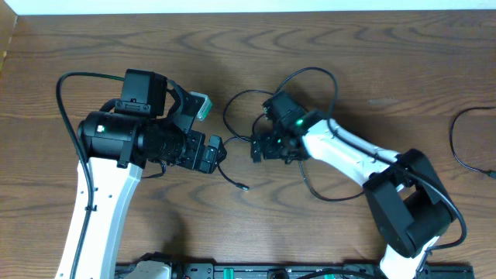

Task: Untangle cables

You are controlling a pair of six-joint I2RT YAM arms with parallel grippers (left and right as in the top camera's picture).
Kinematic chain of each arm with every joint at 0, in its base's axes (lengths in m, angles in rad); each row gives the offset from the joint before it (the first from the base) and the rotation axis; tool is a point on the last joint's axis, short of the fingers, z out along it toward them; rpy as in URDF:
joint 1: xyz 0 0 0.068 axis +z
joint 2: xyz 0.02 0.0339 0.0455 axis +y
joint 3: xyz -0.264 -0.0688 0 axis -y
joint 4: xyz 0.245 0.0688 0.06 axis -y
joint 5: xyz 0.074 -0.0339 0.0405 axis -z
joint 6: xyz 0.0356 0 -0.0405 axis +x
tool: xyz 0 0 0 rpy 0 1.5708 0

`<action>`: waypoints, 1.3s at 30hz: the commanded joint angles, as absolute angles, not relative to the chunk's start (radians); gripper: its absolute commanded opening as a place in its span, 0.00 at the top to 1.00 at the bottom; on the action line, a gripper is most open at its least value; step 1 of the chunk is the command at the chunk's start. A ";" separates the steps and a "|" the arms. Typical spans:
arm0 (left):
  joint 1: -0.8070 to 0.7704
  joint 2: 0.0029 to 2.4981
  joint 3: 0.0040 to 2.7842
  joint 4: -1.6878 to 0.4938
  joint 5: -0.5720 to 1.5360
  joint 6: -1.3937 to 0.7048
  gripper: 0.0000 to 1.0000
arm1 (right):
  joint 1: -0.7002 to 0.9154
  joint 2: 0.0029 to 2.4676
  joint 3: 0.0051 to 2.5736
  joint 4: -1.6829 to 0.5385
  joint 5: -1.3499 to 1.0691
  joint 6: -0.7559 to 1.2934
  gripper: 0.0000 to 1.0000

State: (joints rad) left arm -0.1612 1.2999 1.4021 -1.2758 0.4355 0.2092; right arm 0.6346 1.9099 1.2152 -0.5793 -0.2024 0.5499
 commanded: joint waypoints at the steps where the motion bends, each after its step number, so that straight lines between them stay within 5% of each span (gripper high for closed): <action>1: -0.165 1.296 1.408 -1.282 0.441 0.205 0.01 | 0.691 1.885 1.213 -0.568 0.067 0.432 0.01; 10: -0.165 1.296 1.408 -1.287 0.463 0.205 0.01 | 0.683 1.885 1.213 -0.564 0.165 -0.277 0.01; 30: -0.165 1.296 1.408 -1.287 0.463 0.205 0.01 | 0.651 2.091 1.213 -0.578 -0.063 -0.337 0.12; 35: -0.165 1.296 1.408 -1.286 0.463 0.205 0.01 | 0.651 2.166 1.213 -0.592 -0.089 -0.302 0.41; 36: -0.165 1.296 1.408 -1.286 0.463 0.205 0.01 | 0.651 2.172 1.213 -0.594 -0.089 -0.295 0.59; 37: -0.165 1.296 1.408 -1.286 0.463 0.205 0.02 | 0.651 2.174 1.213 -0.595 -0.089 -0.275 0.94; 39: -0.165 1.296 1.408 -1.286 0.463 0.205 0.02 | 0.651 2.171 1.214 -0.594 -0.089 -0.250 0.99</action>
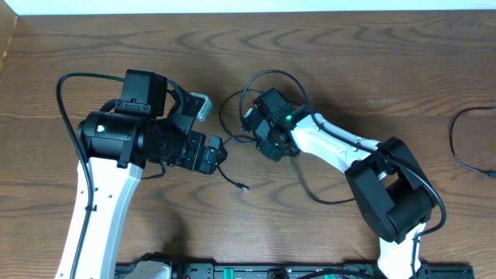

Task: Untangle cables
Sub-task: 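Lift the grasped black cable up and rightward with the right gripper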

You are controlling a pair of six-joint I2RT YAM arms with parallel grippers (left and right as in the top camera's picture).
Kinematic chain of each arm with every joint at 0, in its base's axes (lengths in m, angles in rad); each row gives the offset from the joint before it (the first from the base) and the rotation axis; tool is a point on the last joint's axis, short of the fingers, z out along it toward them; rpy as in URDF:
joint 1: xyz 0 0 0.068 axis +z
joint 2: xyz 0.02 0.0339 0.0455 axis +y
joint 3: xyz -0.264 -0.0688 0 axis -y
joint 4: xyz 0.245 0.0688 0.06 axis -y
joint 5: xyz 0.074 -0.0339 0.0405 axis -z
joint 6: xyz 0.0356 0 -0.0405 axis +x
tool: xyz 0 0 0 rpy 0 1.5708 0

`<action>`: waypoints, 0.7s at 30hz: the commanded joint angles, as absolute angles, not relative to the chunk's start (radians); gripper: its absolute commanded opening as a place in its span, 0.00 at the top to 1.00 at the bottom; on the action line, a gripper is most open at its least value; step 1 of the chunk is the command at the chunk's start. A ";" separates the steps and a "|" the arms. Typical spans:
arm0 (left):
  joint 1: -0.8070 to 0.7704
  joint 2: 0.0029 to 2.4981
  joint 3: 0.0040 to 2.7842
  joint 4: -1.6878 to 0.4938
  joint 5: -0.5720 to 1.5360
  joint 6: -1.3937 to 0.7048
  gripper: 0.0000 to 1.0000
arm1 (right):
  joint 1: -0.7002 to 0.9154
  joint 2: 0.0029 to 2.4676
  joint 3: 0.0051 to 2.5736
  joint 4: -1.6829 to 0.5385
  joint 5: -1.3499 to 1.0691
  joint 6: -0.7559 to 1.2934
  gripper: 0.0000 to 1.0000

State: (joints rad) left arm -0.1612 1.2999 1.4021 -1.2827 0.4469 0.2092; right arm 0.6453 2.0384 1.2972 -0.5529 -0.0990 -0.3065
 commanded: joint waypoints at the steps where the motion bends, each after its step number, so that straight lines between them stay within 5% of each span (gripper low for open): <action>1: -0.165 1.296 1.408 -1.286 0.463 0.205 0.02 | 0.651 2.168 1.215 -0.593 -0.089 -0.236 0.99; 13: -0.165 1.296 1.408 -1.286 0.463 0.205 0.02 | 0.614 1.898 1.290 -0.652 -0.058 -0.134 0.99; 21: -0.165 1.296 1.408 -1.287 0.463 0.205 0.02 | 0.503 1.562 1.346 -0.578 0.205 -0.033 0.99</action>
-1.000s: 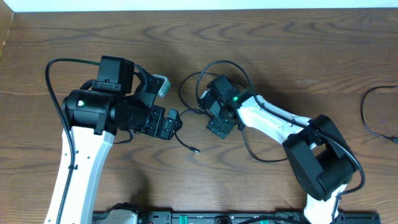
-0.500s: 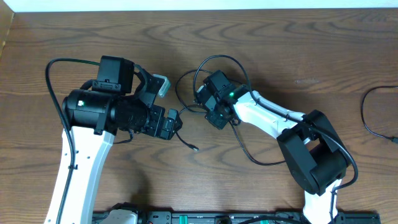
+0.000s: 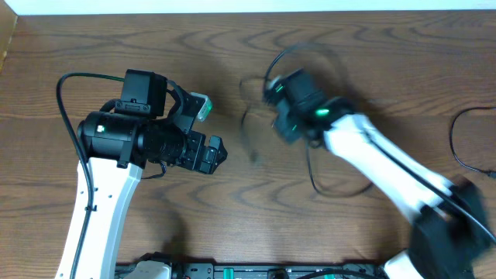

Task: Untangle cables
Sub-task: 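Lift the grasped black cable up and rightward with the right gripper, then carry the black cables to the right table edge with the right gripper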

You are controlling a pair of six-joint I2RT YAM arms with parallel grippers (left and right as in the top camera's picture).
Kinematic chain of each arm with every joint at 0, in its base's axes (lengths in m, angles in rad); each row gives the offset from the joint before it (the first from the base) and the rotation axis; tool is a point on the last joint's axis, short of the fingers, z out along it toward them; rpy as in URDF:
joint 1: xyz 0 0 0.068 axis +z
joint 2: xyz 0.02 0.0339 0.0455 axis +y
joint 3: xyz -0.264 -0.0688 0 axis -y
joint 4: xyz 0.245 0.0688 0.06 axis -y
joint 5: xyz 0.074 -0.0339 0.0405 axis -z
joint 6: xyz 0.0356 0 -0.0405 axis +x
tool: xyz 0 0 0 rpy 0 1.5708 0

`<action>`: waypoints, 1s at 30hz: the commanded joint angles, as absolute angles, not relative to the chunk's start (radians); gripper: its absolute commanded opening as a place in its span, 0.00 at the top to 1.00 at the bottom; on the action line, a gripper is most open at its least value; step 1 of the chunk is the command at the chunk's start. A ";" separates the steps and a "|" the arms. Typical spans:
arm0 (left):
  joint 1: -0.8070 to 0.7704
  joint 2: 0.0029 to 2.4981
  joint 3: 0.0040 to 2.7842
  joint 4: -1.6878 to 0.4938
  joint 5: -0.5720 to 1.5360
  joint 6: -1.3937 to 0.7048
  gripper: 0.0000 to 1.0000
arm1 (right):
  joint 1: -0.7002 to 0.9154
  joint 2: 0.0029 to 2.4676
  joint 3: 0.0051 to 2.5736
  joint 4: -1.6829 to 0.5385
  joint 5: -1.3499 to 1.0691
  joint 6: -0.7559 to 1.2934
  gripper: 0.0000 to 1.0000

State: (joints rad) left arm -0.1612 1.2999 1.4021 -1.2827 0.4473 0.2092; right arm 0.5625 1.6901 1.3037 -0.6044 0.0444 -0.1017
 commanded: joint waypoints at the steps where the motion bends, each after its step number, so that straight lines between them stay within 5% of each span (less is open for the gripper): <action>1: -0.165 1.296 1.408 -1.288 0.463 0.205 0.02 | 0.467 1.520 1.346 -0.558 0.242 -0.030 0.99; 10: -0.165 1.296 1.408 -1.303 0.463 0.205 0.02 | 0.028 1.302 1.346 -0.405 0.382 -0.042 0.99; 17: -0.165 1.296 1.408 -1.315 0.463 0.205 0.02 | -0.488 1.299 1.351 -0.364 0.107 -0.019 0.99; 20: -0.165 1.296 1.408 -1.328 0.463 0.205 0.02 | -0.643 1.358 1.350 -0.375 -0.010 0.150 0.99; 30: -0.165 1.296 1.408 -1.343 0.463 0.205 0.02 | -0.851 1.621 1.350 -0.410 -0.303 0.349 0.99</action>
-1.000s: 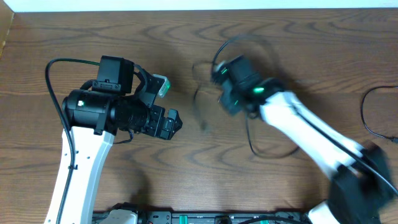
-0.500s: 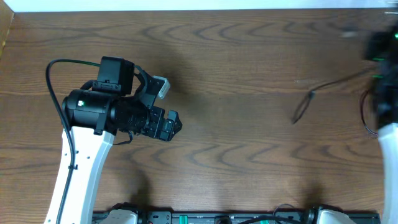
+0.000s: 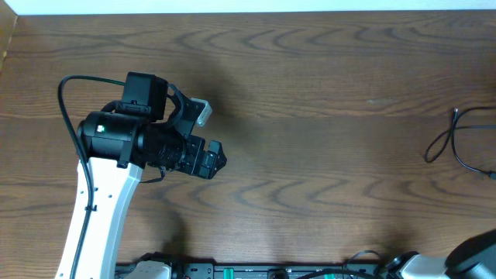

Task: Untangle cables
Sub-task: 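Carry the black cables to the right table edge with the right gripper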

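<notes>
Only the overhead view is given. Two thin black cables lie at the table's far right edge: one curved strand [image 3: 463, 161] running off the edge, and a small loop [image 3: 435, 146] just left of it, the two meeting near the top. My left gripper [image 3: 215, 159] hovers at the left-middle of the table, far from both cables, with nothing visible between its dark fingers; their gap cannot be made out. Of my right arm only a grey piece [image 3: 474, 254] shows in the bottom right corner, and its gripper is out of view.
The left arm's white link [image 3: 97, 209] and black wrist block [image 3: 124, 136] fill the left side, with its own supply cable [image 3: 66, 97] arching behind. A black rail [image 3: 256, 271] runs along the front edge. The brown wooden tabletop [image 3: 325, 116] is bare in the middle.
The right arm, blurred over the table's middle with the black cable, has gone out of view at the bottom right. The cable has left the middle; a loop now lies at the far right.
The right gripper was at the tangled black cable in the middle, beside my still left gripper. Then it sat slightly further left on the loops. Then arm and cable were blurred, further right. Now the middle is bare and the loop lies beside the right-edge cable.
</notes>
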You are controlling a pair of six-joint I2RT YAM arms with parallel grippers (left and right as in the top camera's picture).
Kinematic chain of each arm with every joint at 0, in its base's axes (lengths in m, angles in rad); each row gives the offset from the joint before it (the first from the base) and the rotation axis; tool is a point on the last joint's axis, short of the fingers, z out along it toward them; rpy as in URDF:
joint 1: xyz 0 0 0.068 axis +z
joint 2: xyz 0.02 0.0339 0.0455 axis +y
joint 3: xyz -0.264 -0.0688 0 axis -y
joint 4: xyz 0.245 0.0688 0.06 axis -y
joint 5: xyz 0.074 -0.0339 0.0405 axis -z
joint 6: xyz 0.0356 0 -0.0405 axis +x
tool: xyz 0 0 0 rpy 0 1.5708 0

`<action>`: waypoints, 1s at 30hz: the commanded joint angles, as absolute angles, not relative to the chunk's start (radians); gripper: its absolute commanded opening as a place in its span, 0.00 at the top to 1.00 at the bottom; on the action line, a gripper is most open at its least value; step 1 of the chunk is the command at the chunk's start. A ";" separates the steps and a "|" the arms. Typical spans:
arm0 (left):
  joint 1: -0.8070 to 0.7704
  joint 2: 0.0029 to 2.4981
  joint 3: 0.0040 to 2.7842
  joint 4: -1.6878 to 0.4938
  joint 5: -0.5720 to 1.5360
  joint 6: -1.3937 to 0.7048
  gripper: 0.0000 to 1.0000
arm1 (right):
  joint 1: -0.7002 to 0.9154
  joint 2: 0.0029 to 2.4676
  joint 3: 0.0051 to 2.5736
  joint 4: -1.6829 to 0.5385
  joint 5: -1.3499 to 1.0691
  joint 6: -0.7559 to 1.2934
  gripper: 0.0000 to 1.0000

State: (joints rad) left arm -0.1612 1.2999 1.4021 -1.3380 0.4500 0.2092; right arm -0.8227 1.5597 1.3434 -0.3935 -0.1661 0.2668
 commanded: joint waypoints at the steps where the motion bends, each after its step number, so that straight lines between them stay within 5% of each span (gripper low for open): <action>1: -0.165 1.296 1.408 -1.343 0.463 0.205 0.02 | -0.858 1.643 1.350 -0.418 -0.311 0.348 0.99; 6: -0.165 1.296 1.408 -1.343 0.463 0.205 0.02 | -0.893 1.767 1.350 -0.464 -0.366 0.353 0.98; 7: -0.165 1.296 1.408 -1.343 0.463 0.205 0.02 | -0.905 1.818 1.350 -0.472 -0.398 0.351 0.48; 9: -0.165 1.296 1.408 -1.343 0.463 0.205 0.02 | -0.909 1.846 1.350 -0.481 -0.427 0.351 0.01; 24: -0.165 1.296 1.408 -1.342 0.463 0.205 0.02 | -0.866 1.641 1.369 -0.399 -0.774 0.369 0.01; 30: -0.165 1.296 1.408 -1.342 0.463 0.205 0.02 | -0.682 1.503 1.369 -0.458 -0.764 0.221 0.01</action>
State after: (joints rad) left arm -0.1612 1.2999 1.4021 -1.3380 0.4503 0.2092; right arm -0.7898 1.5452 1.3571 -0.4015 -0.7193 0.3283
